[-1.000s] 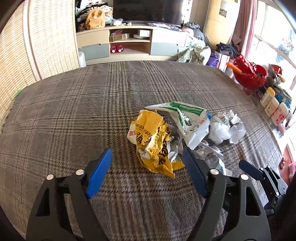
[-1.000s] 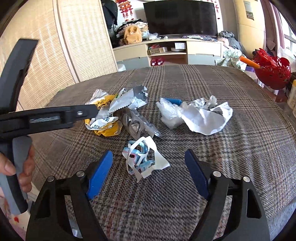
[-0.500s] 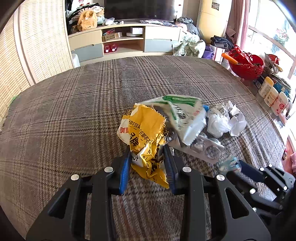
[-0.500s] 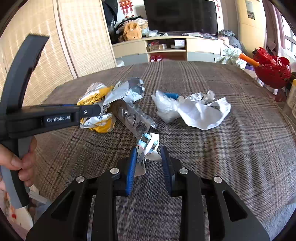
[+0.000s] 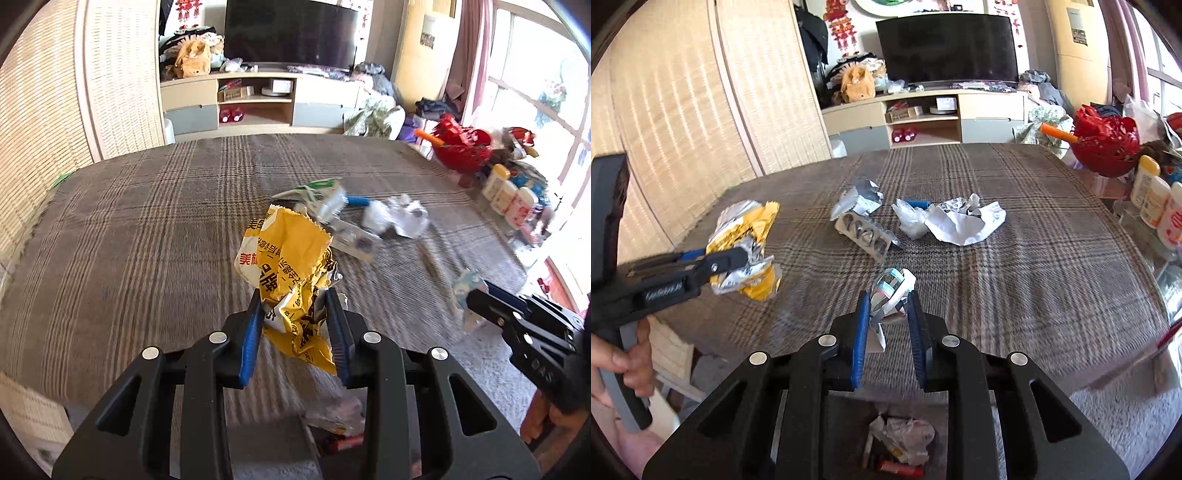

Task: Collect trash
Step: 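Carry the yellow wrapper and white-blue scrap over the black bin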

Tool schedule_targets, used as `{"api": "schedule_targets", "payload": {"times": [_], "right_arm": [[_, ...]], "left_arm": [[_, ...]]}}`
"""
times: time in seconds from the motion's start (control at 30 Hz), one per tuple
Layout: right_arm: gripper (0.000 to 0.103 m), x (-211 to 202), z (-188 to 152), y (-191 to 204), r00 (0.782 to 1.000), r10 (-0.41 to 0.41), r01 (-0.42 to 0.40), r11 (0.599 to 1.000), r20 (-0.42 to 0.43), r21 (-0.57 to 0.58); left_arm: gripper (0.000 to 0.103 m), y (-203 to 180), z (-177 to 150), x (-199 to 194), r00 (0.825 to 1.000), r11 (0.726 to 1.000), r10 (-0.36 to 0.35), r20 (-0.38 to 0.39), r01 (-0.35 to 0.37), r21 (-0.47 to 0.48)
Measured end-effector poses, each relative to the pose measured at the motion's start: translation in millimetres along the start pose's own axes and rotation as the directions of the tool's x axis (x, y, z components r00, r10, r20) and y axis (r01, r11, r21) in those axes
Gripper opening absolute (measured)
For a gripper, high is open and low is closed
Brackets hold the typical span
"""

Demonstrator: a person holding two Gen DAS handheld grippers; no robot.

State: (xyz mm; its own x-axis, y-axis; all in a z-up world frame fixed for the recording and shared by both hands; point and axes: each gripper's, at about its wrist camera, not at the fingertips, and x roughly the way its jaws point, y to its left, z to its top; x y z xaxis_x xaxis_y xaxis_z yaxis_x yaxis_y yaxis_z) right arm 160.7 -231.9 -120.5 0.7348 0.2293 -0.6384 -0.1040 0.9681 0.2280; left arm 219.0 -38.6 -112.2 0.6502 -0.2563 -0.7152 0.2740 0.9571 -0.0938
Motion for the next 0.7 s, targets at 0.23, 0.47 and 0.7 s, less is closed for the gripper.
{"api": "schedule_targets", "payload": {"times": [0.23,0.47,0.7], "right_arm": [[0.022,-38.3,-22.6,-1.7,1.0,-0.004,0.004,1.0,0.002,0.017],[0.022,-46.8,-63.9,-5.0,0.998,-0.015,0.016,1.0,-0.061,0.016],[0.022,-30.1,-99.1,-10.4,0.988,0.0,0.005,0.999,-0.153,0.032]], "left_arm": [[0.031,-29.4,-46.3,-40.8,0.999,0.999,-0.031,0.022,0.031,0.015],[0.031,-52.1,-98.0,-47.6,0.997,0.997,-0.077,-0.016,0.078,0.01],[0.031,-63.7,-148.6,-25.9,0.989,0.994,-0.112,-0.1,0.112,-0.01]]}}
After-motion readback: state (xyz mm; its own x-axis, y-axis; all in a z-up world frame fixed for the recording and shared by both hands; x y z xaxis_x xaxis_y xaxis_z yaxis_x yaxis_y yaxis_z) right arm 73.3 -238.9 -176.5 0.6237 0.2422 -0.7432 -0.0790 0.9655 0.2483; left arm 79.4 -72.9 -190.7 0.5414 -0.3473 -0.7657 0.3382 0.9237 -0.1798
